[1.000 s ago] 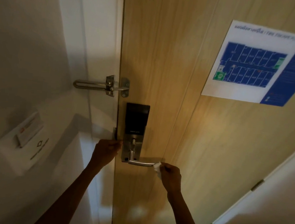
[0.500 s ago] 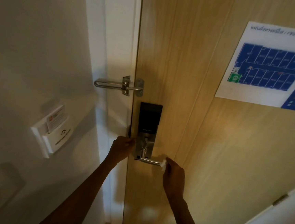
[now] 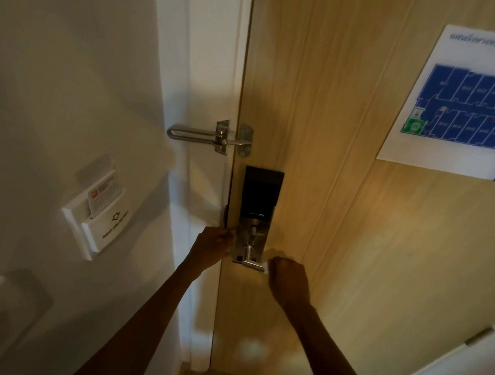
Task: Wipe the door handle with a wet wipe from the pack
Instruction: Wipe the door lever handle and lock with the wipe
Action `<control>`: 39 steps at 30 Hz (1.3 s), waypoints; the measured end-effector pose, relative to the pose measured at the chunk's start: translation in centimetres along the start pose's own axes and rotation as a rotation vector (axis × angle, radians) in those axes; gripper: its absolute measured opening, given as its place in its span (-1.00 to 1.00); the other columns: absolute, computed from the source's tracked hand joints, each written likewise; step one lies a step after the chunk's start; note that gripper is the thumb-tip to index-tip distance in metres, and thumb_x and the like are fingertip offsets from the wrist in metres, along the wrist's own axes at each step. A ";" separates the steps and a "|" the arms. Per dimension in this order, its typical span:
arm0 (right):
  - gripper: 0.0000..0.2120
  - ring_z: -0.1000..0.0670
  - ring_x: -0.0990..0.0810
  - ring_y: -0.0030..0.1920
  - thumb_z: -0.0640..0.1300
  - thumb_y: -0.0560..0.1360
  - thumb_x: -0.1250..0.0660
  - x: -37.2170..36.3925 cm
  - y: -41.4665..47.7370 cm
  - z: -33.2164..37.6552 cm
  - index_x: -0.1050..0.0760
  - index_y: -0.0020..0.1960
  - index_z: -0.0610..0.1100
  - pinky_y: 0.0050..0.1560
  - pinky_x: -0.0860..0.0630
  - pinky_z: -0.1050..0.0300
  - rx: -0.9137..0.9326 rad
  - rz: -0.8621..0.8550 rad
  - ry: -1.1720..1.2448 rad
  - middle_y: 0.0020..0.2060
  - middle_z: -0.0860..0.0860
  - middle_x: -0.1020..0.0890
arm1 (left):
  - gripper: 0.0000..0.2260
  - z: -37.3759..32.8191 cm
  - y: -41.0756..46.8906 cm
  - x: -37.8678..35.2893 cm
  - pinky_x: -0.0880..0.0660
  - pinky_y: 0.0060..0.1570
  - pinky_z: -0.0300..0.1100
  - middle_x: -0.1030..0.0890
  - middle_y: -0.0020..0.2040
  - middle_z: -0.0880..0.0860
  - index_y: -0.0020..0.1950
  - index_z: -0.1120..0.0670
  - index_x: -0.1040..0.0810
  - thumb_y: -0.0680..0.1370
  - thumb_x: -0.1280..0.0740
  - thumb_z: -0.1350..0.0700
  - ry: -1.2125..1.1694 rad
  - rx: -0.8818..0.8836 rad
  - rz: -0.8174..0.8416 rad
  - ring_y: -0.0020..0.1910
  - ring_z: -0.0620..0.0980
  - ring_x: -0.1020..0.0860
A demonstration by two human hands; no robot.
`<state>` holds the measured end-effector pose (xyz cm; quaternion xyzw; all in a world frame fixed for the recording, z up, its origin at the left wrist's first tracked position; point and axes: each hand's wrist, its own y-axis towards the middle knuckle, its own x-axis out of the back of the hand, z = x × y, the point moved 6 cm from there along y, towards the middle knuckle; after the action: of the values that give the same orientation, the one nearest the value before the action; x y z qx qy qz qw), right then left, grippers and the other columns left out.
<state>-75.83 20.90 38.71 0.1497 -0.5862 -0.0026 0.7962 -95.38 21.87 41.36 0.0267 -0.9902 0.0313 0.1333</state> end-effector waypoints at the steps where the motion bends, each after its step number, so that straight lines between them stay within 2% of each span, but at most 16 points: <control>1: -0.80 -0.11 -0.65 -0.12 -0.26 0.53 -0.19 0.1 0.3 0.3 -0.60 -0.05 -0.17 -0.06 -0.52 0.06 -0.027 0.004 -0.007 -0.15 -0.11 -0.68 | -0.72 0.0 -0.1 0.0 -0.58 0.05 0.14 -0.65 -0.07 0.33 0.02 0.23 -0.62 0.60 -0.28 0.02 0.001 -0.001 -0.012 -0.06 0.22 -0.65; 4: -0.83 -0.12 -0.63 -0.07 -0.26 0.52 -0.22 -0.9 0.1 4.2 -0.60 -0.03 -0.20 0.04 -0.51 0.03 -0.054 -0.008 0.031 -0.12 -0.14 -0.67 | -0.67 -0.1 0.4 -0.1 -0.59 0.02 0.14 -0.66 -0.18 0.24 0.00 0.25 -0.62 0.59 -0.28 -0.02 0.033 -0.003 -0.021 -0.14 0.15 -0.67; 6: -0.88 -0.11 -0.62 -0.06 -0.25 0.49 -0.31 -1.6 -0.7 5.5 -0.60 -0.01 -0.18 0.06 -0.51 0.01 -0.012 -0.039 0.072 -0.11 -0.13 -0.67 | -0.66 -0.1 0.8 0.1 -0.61 0.03 0.11 -0.69 -0.12 0.22 0.00 0.24 -0.63 0.58 -0.28 -0.04 0.052 0.000 -0.005 -0.09 0.15 -0.68; 9: -0.86 -0.08 -0.63 -0.08 -0.22 0.51 -0.26 -0.5 -0.9 2.1 -0.57 0.00 -0.13 0.04 -0.55 0.00 0.081 -0.029 0.066 -0.11 -0.10 -0.67 | -0.67 0.2 1.2 0.3 -0.58 -0.02 0.05 -0.64 -0.15 0.30 -0.06 0.26 -0.60 0.54 -0.30 -0.02 0.022 0.025 0.028 -0.09 0.22 -0.65; 12: -0.84 -0.12 -0.64 -0.19 -0.28 0.51 -0.23 0.8 -0.8 -1.9 -0.58 -0.03 -0.18 -0.05 -0.58 -0.06 -0.042 -0.077 0.076 -0.19 -0.12 -0.67 | -0.72 0.6 1.4 0.2 -0.51 -0.05 0.01 -0.59 -0.21 0.30 -0.12 0.31 -0.56 0.56 -0.31 0.07 -0.022 0.034 0.047 -0.16 0.20 -0.60; 15: -0.87 -0.12 -0.63 -0.13 -0.28 0.46 -0.31 -0.6 -1.2 1.3 -0.57 -0.01 -0.20 -0.04 -0.59 -0.03 -0.024 -0.111 0.036 -0.14 -0.15 -0.66 | -0.74 0.5 1.6 0.2 -0.54 0.00 0.02 -0.61 -0.19 0.31 -0.13 0.30 -0.57 0.54 -0.31 0.08 -0.021 0.033 0.045 -0.16 0.18 -0.62; 18: -0.80 -0.13 -0.60 -0.05 -0.27 0.39 -0.40 -2.1 -1.6 3.9 -0.55 0.02 -0.19 -0.03 -0.59 -0.01 0.034 -0.136 0.024 -0.09 -0.16 -0.63 | -0.75 0.5 1.9 0.3 -0.58 0.06 0.04 -0.63 -0.14 0.32 -0.09 0.27 -0.63 0.56 -0.33 0.08 -0.033 0.020 0.048 -0.07 0.21 -0.65; 21: -0.90 -0.05 -0.63 -0.18 -0.21 0.52 -0.26 -1.0 -1.2 0.6 -0.54 -0.02 -0.15 -0.07 -0.59 0.01 0.044 -0.127 -0.009 -0.19 -0.09 -0.65 | -0.74 0.5 1.7 0.3 -0.57 0.05 0.00 -0.63 -0.12 0.30 -0.02 0.30 -0.61 0.57 -0.33 0.09 -0.070 0.031 0.085 -0.08 0.16 -0.63; 23: -0.84 -0.02 -0.60 -0.33 -0.20 0.54 -0.20 0.0 -1.5 -2.1 -0.55 -0.13 -0.14 -0.16 -0.59 -0.01 -0.044 -0.211 0.010 -0.32 -0.05 -0.63 | -0.73 0.7 1.6 0.1 -0.56 0.03 -0.03 -0.61 -0.15 0.26 -0.01 0.30 -0.60 0.57 -0.33 0.07 -0.095 0.044 0.091 -0.08 0.15 -0.62; 24: -0.79 -0.04 -0.59 -0.34 -0.19 0.54 -0.15 0.1 -1.7 -2.2 -0.54 -0.15 -0.15 -0.16 -0.57 -0.01 -0.097 -0.244 0.022 -0.34 -0.06 -0.61 | -0.71 0.7 1.6 0.1 -0.57 0.03 -0.02 -0.61 -0.14 0.28 -0.02 0.31 -0.59 0.58 -0.32 0.05 -0.096 0.040 0.084 -0.07 0.17 -0.63; 26: -0.71 -0.08 -0.57 -0.24 -0.15 0.52 -0.06 -1.1 -1.5 0.4 -0.54 -0.11 -0.18 -0.08 -0.53 -0.01 -0.147 -0.257 0.001 -0.27 -0.09 -0.60 | -0.68 0.6 1.8 0.4 -0.58 0.08 0.05 -0.62 -0.09 0.34 -0.02 0.31 -0.60 0.58 -0.32 0.02 -0.087 0.019 0.062 -0.03 0.24 -0.64; 29: -0.87 -0.13 -0.60 -0.13 -0.23 0.45 -0.24 -2.4 -1.5 4.8 -0.55 -0.07 -0.21 0.00 -0.56 -0.08 -0.032 -0.252 -0.058 -0.19 -0.15 -0.63 | -0.63 0.6 1.8 0.8 -0.58 0.09 0.07 -0.61 -0.05 0.37 0.00 0.32 -0.60 0.57 -0.33 -0.02 -0.090 0.011 0.066 0.01 0.25 -0.63; 31: -0.85 -0.11 -0.60 -0.22 -0.23 0.47 -0.20 -1.5 -1.4 2.8 -0.55 -0.11 -0.20 -0.06 -0.56 -0.05 0.003 -0.258 -0.058 -0.26 -0.12 -0.62 | -0.64 0.9 1.7 0.9 -0.58 0.09 0.01 -0.62 -0.05 0.35 0.01 0.30 -0.61 0.56 -0.34 -0.03 -0.084 0.017 0.053 0.01 0.21 -0.64; 34: -0.75 -0.10 -0.54 -0.35 -0.19 0.51 -0.07 -0.4 -2.3 -0.9 -0.51 -0.16 -0.19 -0.15 -0.52 -0.04 -0.088 -0.333 -0.022 -0.35 -0.08 -0.56 | -0.65 0.8 1.3 0.9 -0.57 0.10 0.02 -0.64 -0.06 0.32 -0.02 0.26 -0.63 0.56 -0.33 -0.04 -0.068 -0.004 0.021 -0.01 0.17 -0.65; 36: -0.85 -0.11 -0.56 -0.28 -0.25 0.50 -0.17 -1.3 -1.8 0.9 -0.52 -0.13 -0.20 -0.10 -0.52 -0.05 -0.144 -0.318 -0.013 -0.29 -0.11 -0.58 | -0.57 0.7 1.2 1.0 -0.56 0.09 0.14 -0.62 -0.14 0.35 -0.10 0.29 -0.60 0.55 -0.32 -0.11 -0.060 -0.024 -0.002 -0.06 0.27 -0.63; 39: -0.95 -0.14 -0.58 -0.21 -0.30 0.42 -0.32 -2.6 -1.4 5.1 -0.54 -0.13 -0.23 -0.10 -0.57 -0.07 -0.045 -0.290 -0.058 -0.26 -0.16 -0.61 | -0.48 1.4 0.9 1.0 -0.52 0.09 0.24 -0.57 -0.20 0.40 -0.19 0.35 -0.53 0.52 -0.29 -0.16 -0.042 -0.012 -0.006 -0.08 0.36 -0.60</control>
<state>-81.13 18.81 37.34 0.2148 -0.5809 -0.1349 0.7734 -96.75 22.66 40.22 0.0296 -0.9929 0.0242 0.1126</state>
